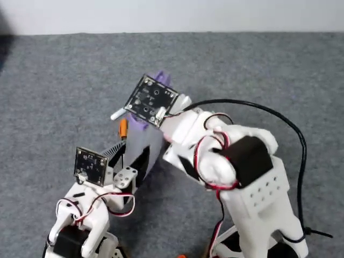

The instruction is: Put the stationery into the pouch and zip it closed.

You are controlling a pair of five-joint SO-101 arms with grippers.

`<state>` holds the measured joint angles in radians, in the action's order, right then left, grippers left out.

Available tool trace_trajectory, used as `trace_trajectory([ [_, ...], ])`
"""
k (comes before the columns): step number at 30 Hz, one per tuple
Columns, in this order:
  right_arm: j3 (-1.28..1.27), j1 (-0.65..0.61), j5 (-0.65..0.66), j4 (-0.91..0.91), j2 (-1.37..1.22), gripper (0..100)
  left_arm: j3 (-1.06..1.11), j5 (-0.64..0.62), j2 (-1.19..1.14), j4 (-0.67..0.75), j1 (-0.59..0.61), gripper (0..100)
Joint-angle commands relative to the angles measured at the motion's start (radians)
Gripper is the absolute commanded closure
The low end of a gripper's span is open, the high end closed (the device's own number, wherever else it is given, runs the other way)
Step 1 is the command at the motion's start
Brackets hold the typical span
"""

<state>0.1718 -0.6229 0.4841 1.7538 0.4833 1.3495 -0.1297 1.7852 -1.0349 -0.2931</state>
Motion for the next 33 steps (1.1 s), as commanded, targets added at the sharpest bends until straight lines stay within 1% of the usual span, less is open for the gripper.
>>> trace_trajectory([
  [1,-0.055,0.045,0.063,0.036,0.01,99.1,-0.133,0.005,0.008,-0.097,0.015,72],
  [4,-0.077,0.062,0.094,0.038,0.038,99.1,-0.185,0.011,0.008,-0.183,0.017,72],
  [6,-0.1,0.058,0.107,0.038,0.068,99.1,-0.202,0.011,0.008,-0.203,0.018,72],
  [10,-0.17,0.056,0.11,0.041,0.168,99.1,-0.185,0.018,0.002,-0.183,0.084,72],
  [13,-0.247,0.054,0.11,0.041,0.255,99.1,-0.142,0.077,0.003,-0.155,0.132,72],
  [16,-0.331,0.054,0.11,0.041,0.338,99.1,-0.128,0.091,0.006,-0.138,0.169,72],
  [20,-0.423,0.054,0.11,0.039,0.424,99.1,-0.228,0.089,0.003,-0.167,0.193,72],
  [23,-0.466,0.05,0.107,0.035,0.461,99.1,-0.334,0.049,0.0,-0.227,0.187,72],
  [27,-0.483,-0.039,0.101,0.031,0.481,99.1,-0.447,0.015,0.0,-0.302,0.158,72],
  [30,-0.483,-0.117,0.04,-0.001,0.476,99.1,-0.513,-0.038,-0.002,-0.338,0.104,72],
  [33,-0.485,-0.159,-0.012,-0.053,0.475,99.1,-0.541,-0.086,-0.002,-0.368,0.046,72],
])
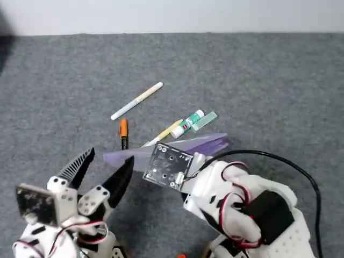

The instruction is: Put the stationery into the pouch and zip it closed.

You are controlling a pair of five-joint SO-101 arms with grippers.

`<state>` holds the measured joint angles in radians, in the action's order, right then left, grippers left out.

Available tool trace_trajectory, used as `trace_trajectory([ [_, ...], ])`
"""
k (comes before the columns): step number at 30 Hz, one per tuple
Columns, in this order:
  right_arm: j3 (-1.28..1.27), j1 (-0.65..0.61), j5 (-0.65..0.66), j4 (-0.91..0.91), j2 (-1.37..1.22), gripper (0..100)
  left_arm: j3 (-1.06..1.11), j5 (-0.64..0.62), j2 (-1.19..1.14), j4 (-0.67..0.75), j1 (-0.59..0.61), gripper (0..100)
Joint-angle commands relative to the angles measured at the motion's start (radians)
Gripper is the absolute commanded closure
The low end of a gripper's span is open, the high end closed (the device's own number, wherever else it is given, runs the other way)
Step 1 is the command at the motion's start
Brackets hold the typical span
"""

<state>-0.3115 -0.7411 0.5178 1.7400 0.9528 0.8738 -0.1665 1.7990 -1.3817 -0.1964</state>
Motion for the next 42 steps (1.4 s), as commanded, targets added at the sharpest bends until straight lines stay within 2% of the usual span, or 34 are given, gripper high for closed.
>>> trace_trajectory([
  [1,-0.002,-0.053,-0.048,-0.054,0.005,99.1,-0.071,-0.066,-0.015,-0.031,-0.064,72],
  [7,-0.009,-0.082,-0.051,-0.087,0.004,99.1,-0.111,-0.137,-0.028,-0.037,-0.133,73],
  [14,-0.028,-0.108,-0.051,-0.128,0.004,99.1,-0.252,-0.189,-0.204,-0.04,-0.261,78],
  [23,-0.003,-0.104,-0.054,-0.125,0.015,99.1,-0.305,-0.186,-0.261,-0.196,-0.367,78],
  [29,0.028,-0.102,-0.055,-0.12,0.015,99.1,-0.295,-0.186,-0.272,-0.213,-0.368,78],
  [36,0.026,-0.107,-0.055,-0.12,0.015,99.1,-0.237,-0.235,-0.272,-0.13,-0.367,78],
  [42,0.028,-0.107,-0.055,-0.12,0.015,99.1,-0.176,-0.233,-0.272,-0.124,-0.367,78],
])
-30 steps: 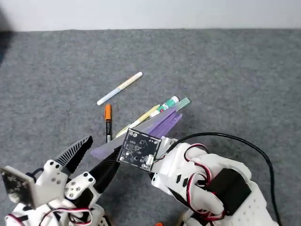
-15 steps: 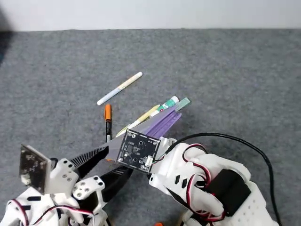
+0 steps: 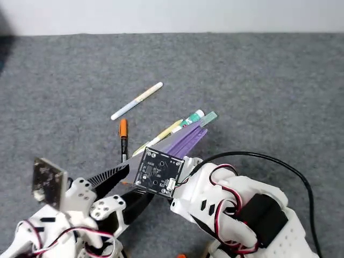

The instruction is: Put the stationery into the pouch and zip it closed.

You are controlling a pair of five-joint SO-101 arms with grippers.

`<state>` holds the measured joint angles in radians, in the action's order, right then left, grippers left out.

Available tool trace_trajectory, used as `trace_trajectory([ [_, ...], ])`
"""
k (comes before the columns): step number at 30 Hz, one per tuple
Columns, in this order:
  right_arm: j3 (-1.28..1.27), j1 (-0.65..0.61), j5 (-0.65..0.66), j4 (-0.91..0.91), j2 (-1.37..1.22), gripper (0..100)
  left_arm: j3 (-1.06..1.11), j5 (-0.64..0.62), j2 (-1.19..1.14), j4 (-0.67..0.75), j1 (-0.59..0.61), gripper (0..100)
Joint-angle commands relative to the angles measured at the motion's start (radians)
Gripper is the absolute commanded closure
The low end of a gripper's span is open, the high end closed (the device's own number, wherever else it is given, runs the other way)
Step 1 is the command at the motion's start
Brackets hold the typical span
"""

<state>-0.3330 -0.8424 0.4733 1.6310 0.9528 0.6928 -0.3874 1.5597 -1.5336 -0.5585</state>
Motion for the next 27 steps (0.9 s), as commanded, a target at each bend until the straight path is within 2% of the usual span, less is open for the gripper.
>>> trace_trajectory([
  [1,0.054,-0.005,-0.011,-0.012,0.016,99.1,0.015,-0.012,-0.032,0.028,-0.005,78],
  [5,0.097,-0.002,-0.011,0.007,0.016,99.1,0.036,-0.005,-0.032,0.02,0.058,78],
  [11,0.167,-0.002,-0.012,0.117,0.015,99.1,0.021,0.097,-0.023,-0.028,0.195,81],
  [15,0.172,-0.002,-0.012,0.124,0.015,99.1,-0.081,0.101,-0.031,-0.02,0.186,86],
  [19,0.17,-0.007,-0.014,0.122,0.005,99.1,-0.153,0.098,-0.06,-0.029,0.115,86],
  [27,0.17,-0.008,-0.014,0.116,0.005,99.1,-0.209,0.092,-0.121,-0.064,0.049,86],
])
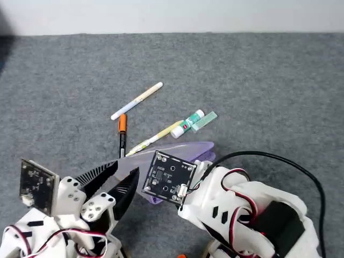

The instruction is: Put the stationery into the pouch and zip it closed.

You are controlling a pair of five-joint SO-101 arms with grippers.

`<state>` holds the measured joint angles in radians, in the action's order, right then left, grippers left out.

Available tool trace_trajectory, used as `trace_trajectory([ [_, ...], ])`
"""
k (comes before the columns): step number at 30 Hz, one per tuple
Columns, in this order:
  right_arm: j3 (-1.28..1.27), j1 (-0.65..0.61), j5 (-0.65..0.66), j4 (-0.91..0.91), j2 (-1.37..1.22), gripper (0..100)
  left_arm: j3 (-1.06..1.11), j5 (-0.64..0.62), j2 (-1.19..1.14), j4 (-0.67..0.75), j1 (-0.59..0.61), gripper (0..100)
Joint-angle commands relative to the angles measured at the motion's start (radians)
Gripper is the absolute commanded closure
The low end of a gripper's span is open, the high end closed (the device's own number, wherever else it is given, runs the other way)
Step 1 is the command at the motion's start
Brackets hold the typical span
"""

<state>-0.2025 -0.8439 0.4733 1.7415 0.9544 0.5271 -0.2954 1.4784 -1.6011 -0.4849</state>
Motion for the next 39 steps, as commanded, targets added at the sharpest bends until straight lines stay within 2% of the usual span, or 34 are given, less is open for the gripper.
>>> trace_trajectory([
  [1,0.04,-0.007,-0.014,0.004,0.004,99.1,-0.044,-0.014,-0.048,0.003,-0.035,86],
  [5,0.04,-0.007,-0.014,0.002,0.004,99.1,-0.05,-0.051,-0.068,-0.002,-0.101,86],
  [10,0.04,-0.001,-0.014,0.001,0.004,99.1,-0.05,-0.051,-0.077,-0.006,-0.127,86],
  [20,0.04,-0.001,-0.026,0.001,0.004,99.1,-0.041,-0.046,-0.078,-0.086,-0.259,85],
  [28,0.04,-0.004,-0.068,-0.008,0.007,99.1,0.044,-0.049,-0.13,-0.071,-0.256,82],
  [34,0.044,-0.002,-0.068,0.022,0.013,99.1,0.044,-0.044,-0.135,-0.058,-0.121,82],
  [39,0.046,-0.002,-0.069,0.022,0.015,99.1,0.039,-0.044,-0.13,-0.087,-0.106,82],
])
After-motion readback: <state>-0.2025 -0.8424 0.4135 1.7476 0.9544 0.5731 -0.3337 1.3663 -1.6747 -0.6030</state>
